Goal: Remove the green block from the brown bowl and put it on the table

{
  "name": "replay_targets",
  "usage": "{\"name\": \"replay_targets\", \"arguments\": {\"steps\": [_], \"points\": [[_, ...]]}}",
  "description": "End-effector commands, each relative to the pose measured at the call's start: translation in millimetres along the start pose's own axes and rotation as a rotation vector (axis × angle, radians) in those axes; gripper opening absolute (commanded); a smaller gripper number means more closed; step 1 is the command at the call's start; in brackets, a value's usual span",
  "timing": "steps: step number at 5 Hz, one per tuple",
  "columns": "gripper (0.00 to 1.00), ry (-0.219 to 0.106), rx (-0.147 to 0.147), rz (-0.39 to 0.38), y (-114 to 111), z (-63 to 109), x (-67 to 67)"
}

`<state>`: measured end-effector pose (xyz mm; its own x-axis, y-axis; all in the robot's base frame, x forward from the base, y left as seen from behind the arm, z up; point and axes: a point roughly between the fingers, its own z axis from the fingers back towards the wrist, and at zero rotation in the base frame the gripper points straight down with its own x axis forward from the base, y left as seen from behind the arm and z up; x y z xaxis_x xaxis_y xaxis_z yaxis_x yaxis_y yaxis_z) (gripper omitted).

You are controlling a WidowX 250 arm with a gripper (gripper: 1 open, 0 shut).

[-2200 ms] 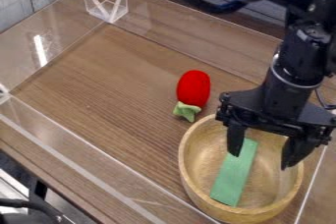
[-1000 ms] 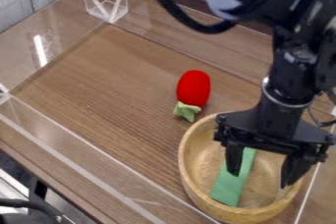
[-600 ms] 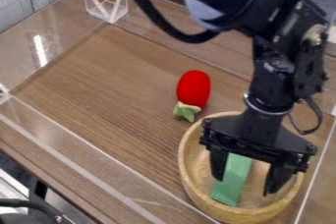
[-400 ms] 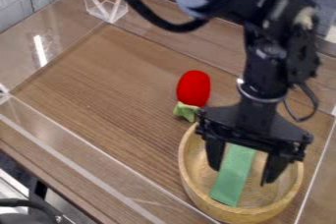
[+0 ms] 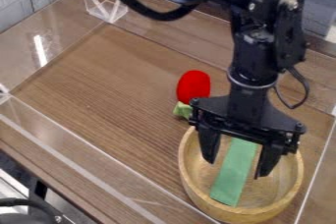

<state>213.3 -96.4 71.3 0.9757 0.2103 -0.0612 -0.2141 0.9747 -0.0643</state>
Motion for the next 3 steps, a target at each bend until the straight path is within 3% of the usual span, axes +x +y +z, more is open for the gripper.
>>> {"name": "replay_targets", "arguments": {"steps": [1,3], "points": [[1.00,-0.041,-0.034,-0.023,-3,14.8,5.3],[1.00,-0.043,-0.048,-0.009,8,8.7,11.6]]}}
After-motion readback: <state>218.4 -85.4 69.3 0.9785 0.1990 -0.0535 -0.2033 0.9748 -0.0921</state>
